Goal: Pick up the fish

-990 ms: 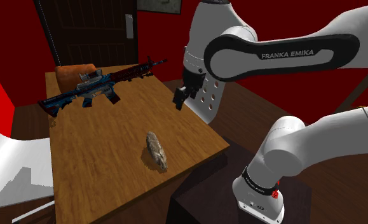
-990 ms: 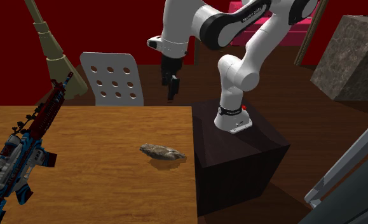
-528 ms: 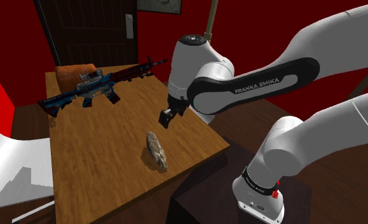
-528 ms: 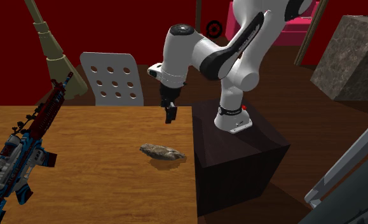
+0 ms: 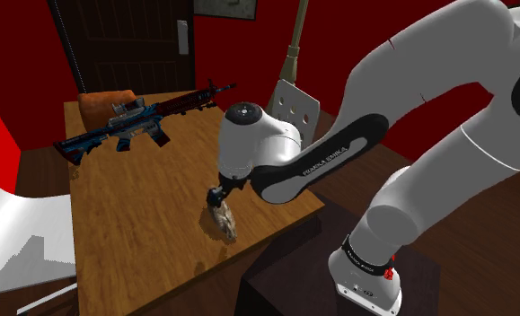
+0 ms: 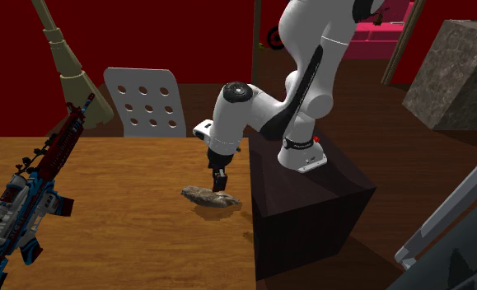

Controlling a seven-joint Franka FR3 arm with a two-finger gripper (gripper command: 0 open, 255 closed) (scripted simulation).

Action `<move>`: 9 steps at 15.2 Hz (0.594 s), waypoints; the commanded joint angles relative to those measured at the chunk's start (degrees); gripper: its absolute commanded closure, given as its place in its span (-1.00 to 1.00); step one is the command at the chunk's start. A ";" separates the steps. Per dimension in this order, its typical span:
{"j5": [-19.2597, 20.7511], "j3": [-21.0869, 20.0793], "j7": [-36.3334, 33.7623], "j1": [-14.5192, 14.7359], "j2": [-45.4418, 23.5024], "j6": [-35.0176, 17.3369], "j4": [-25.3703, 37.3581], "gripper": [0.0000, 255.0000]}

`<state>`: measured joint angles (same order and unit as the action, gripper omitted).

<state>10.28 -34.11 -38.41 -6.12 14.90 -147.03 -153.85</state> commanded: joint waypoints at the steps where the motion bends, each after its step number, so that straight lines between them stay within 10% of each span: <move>1: 7.18 -3.82 -7.57 -3.85 -5.58 -3.06 1.48 -1.00; 9: 28.93 -5.82 -26.11 -8.15 -17.80 -6.53 4.15 -1.00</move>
<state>36.44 -40.20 -62.45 -14.09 -1.42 -153.35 -150.16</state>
